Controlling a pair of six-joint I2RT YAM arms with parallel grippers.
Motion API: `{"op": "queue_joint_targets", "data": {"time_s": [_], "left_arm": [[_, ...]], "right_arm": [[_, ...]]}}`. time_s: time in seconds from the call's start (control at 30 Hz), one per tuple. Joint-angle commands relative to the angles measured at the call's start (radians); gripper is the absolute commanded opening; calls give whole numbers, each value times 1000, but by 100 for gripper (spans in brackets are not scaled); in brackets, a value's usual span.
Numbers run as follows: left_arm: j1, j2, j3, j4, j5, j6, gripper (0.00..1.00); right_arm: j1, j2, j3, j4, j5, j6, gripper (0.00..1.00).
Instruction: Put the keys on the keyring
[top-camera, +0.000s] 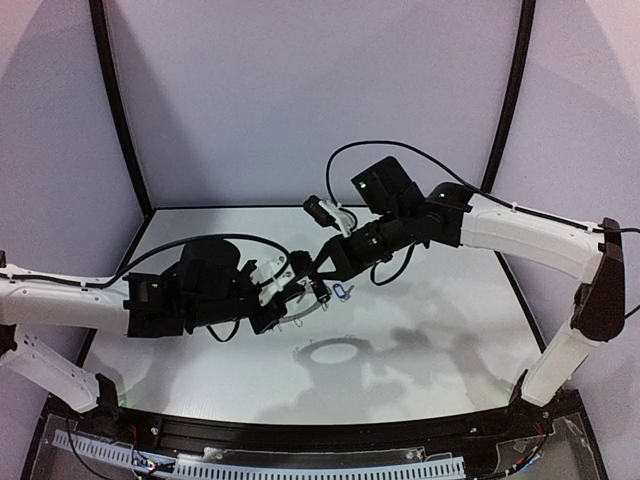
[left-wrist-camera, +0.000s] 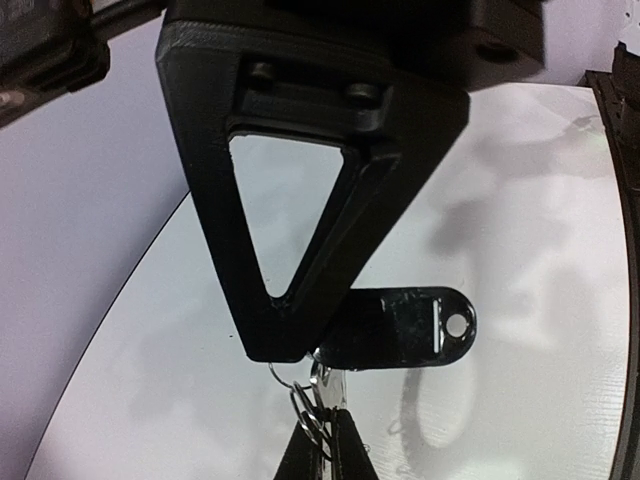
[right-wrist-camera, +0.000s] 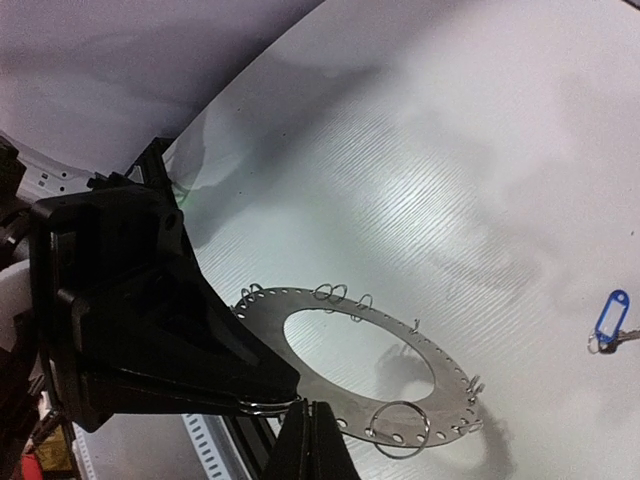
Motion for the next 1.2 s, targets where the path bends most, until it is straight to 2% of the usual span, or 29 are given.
{"op": "queue_joint_targets", "data": {"time_s": [0.0, 0.17, 0.3, 0.4, 0.5, 0.67, 0.87, 1.17], "left_arm": [[-11, -109, -24, 230, 65, 44, 1], [-12, -122, -45, 261, 65, 53, 1], [-11, -123, -51, 237, 65, 50, 3], [-10, -121, -63, 226, 58, 19, 24], [-10, -120, -68, 224, 49, -37, 35], [-11, -133, -64, 204, 42, -121, 37], [-10, -134, 21, 62, 64, -275, 38], [-11, -64, 75, -26, 79, -325, 36]], "right_arm": [[-56, 81, 7, -106, 42, 52, 0], [-55, 103, 33, -117, -24, 46, 0], [-53, 27, 27, -55, -5, -50, 0], [-46, -15, 34, -23, -37, -122, 0], [-26, -26, 59, -39, -58, -180, 0], [-6, -13, 94, -111, 10, -236, 0], [14, -16, 108, -121, 84, -233, 0], [45, -14, 156, -122, 163, -137, 0]]}}
